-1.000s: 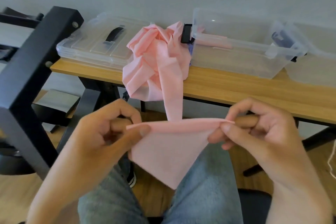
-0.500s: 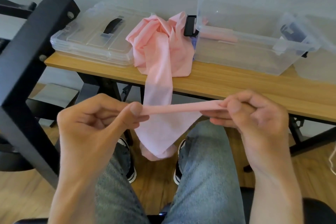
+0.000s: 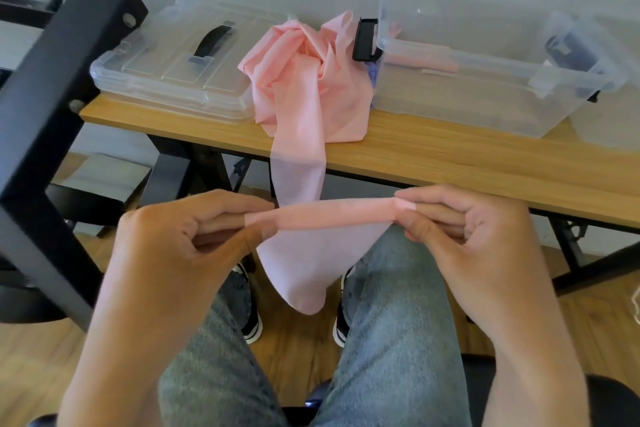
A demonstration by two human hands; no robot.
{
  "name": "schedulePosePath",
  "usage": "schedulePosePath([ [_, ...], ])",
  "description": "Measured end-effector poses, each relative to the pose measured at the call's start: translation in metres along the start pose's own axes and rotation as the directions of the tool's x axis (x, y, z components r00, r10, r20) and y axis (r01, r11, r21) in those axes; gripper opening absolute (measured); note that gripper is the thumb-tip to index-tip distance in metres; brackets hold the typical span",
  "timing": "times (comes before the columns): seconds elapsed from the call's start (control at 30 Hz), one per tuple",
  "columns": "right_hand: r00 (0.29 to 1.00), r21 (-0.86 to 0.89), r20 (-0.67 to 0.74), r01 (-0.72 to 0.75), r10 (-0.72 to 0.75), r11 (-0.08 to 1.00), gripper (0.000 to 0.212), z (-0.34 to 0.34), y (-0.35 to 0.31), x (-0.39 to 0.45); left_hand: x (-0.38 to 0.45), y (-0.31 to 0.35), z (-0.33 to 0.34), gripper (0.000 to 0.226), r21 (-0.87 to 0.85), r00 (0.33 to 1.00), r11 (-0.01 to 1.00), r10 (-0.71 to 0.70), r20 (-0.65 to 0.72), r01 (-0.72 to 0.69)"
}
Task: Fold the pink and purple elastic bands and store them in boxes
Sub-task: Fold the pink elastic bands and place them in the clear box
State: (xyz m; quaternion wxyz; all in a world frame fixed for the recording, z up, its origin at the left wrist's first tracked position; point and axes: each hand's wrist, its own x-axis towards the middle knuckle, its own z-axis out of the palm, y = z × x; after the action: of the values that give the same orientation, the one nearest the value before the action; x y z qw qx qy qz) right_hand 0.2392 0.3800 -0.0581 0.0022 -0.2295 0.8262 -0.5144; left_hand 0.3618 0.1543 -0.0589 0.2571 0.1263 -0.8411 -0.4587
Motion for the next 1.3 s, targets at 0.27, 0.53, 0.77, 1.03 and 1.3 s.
schedulePosePath([
  [0.27, 0.997, 0.0, 0.078, -0.012, 0.012, 1.0, 0.007, -0.001, 0.003, -0.001, 0.0, -0.006, 0.007, 0.014, -0.032, 0.998, 0.998, -0.054, -0.023, 0.053],
  [0.53, 0.996, 0.238, 0.075, -0.061, 0.044, 0.969, 0.002, 0.001, 0.006, 0.003, 0.003, -0.01, 0.013, 0.012, -0.208, 0.993, 0.975, -0.093, -0.067, 0.078],
  [0.77, 0.998, 0.224, 0.033, -0.051, 0.045, 0.973, 0.016, 0.002, 0.008, 0.004, 0.003, -0.007, 0.011, 0.035, -0.188, 0.993, 0.976, -0.117, -0.004, 0.114],
  [1.03, 0.992, -0.052, 0.064, -0.109, 0.112, 0.993, 0.027, -0.001, 0.017, 0.005, 0.003, -0.011, 0.007, 0.026, -0.06, 0.981, 0.986, -0.147, 0.125, 0.155],
  [1.3, 0.974, -0.015, 0.145, -0.171, 0.171, 0.985, 0.01, -0.001, 0.015, 0.005, 0.002, -0.01, 0.009, 0.009, 0.04, 0.989, 0.996, -0.085, 0.12, 0.081],
])
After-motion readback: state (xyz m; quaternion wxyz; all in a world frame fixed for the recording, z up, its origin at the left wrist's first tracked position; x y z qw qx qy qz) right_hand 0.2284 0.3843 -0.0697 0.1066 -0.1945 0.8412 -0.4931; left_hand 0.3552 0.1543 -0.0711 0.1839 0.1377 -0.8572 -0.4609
